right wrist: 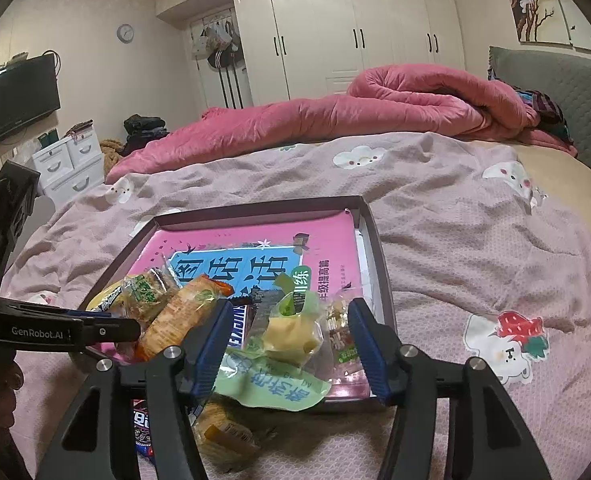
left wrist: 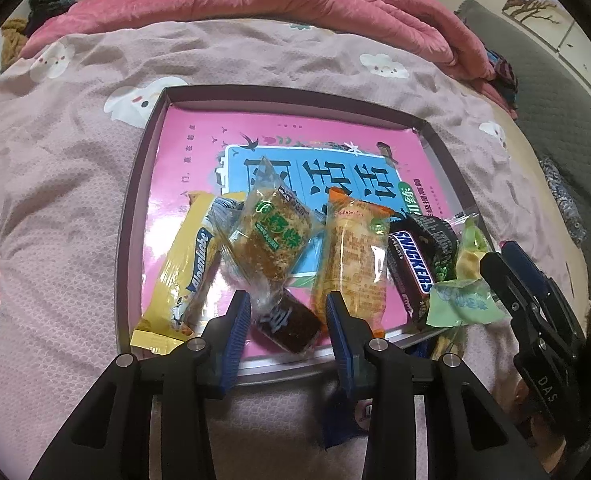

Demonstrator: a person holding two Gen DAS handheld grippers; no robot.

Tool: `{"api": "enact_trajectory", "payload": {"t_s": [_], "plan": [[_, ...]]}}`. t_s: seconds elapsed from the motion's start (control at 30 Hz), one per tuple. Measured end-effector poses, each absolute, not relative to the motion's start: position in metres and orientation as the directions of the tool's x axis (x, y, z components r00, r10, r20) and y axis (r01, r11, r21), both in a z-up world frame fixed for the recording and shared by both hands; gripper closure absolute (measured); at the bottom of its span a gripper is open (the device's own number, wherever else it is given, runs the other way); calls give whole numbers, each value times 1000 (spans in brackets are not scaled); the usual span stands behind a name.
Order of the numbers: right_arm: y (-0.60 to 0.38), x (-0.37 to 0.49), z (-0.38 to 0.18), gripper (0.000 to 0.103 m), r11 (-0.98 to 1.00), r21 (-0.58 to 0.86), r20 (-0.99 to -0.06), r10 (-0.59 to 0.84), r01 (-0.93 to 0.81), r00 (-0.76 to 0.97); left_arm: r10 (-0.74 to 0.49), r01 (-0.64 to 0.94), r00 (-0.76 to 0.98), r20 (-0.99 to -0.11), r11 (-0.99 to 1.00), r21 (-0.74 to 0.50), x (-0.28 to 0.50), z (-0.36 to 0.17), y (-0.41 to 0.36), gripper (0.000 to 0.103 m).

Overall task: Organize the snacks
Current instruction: 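Lower both snacks into the tray and open both grippers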

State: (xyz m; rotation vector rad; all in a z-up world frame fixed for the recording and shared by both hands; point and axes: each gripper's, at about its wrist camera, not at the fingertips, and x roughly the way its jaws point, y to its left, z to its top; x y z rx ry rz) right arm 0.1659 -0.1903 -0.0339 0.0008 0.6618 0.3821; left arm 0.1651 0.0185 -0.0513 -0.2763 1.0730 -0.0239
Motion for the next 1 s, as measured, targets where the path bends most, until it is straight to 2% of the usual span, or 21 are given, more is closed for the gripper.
{"api": "enact_trajectory", "payload": {"t_s": [0.37,0.73,1.0], "plan": [[-192,164,-34,40,934,127,-605,340,-335,720,-158,-109,497,-853,964,-243,161,-44,21,57],[-194,161,-30,39,933,138,-599,345,-331,722,-147,-103,522,-840,967,-233,153,-30,19,44],[-196,157,-22,32,932,151,-596,352,-329,722,-122,-111,542,-831,970,-215,146,-17,18,39]]}}
